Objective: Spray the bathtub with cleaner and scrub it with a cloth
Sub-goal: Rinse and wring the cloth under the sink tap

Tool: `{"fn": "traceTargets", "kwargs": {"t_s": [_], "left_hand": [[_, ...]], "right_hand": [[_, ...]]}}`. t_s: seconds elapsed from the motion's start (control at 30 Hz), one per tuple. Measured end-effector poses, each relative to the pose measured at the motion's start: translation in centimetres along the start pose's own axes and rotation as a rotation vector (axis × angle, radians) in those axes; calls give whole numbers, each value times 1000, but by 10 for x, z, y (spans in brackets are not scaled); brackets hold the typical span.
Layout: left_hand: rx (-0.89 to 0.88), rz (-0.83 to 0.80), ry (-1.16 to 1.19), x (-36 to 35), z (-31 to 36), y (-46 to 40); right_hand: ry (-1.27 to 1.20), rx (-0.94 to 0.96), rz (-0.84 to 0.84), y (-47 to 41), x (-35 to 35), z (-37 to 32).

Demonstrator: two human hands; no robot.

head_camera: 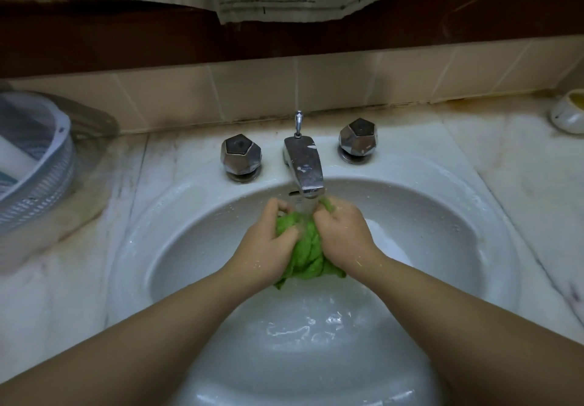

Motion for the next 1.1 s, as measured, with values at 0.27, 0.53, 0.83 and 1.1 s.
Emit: {"fn": "traceTargets", "kwargs": {"t_s": [0.27,0.53,0.83,1.1], "left_hand": [[-29,-158,39,-1,4,6],[-63,-88,-6,13,23,7],[11,-41,32,36,23,25],[125,48,173,40,4,14]], "right_hand": [[-138,-130,-294,4,-14,9],[-139,-145,-124,1,31,5],[640,307,303,-21,98,-75],[887,280,146,-63,100,-86]]}}
Point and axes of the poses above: each hand's wrist, its own y-axis away from the middle knuckle, its own x-axis out of the back of the hand, z = x × y, the point moved 9 cm from there along -y, towards the middle knuckle, and after that the axes turned 10 degrees about -x, right-handed, at the moved point
